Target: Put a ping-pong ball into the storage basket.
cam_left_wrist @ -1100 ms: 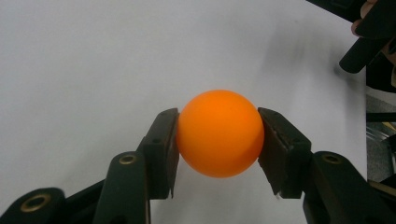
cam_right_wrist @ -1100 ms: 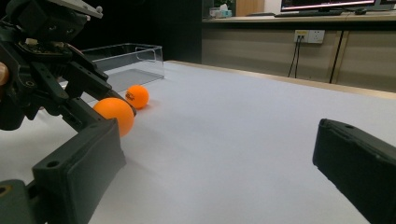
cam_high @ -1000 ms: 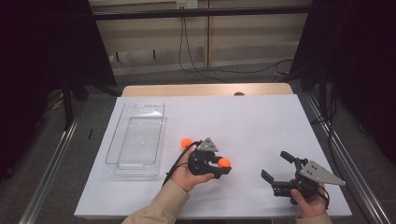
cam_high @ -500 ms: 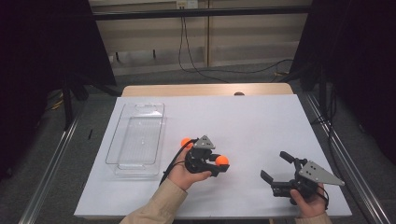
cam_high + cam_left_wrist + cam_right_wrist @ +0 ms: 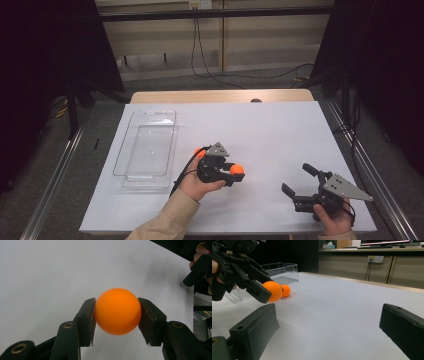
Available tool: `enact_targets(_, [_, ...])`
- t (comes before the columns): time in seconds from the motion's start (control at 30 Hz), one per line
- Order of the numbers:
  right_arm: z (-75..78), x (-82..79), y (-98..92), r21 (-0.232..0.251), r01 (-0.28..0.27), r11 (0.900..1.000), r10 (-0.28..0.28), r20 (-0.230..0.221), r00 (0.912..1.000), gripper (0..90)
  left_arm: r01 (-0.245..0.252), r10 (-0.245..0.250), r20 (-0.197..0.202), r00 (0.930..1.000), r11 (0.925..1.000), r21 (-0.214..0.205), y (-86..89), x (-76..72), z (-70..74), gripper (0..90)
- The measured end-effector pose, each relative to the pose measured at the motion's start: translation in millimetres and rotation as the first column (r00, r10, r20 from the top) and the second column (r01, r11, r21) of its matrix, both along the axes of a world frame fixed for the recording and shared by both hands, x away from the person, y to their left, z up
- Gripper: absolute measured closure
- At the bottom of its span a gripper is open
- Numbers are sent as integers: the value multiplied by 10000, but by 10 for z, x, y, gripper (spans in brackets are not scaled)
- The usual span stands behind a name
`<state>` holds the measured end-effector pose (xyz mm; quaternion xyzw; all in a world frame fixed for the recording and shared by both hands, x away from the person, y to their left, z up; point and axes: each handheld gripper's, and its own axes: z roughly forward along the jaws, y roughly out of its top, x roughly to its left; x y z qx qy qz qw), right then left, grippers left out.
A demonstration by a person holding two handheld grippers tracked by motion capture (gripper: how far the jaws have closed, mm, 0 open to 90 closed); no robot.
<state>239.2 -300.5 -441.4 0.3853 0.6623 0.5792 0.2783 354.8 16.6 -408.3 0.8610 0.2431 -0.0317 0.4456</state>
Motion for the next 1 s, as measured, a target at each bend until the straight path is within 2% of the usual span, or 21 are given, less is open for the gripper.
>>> enact_targets(1.0, [0,25,37,74,-134,9999,134,-1,9999,10,-245,245,-40,9997,9997,-50,120,34,92,509])
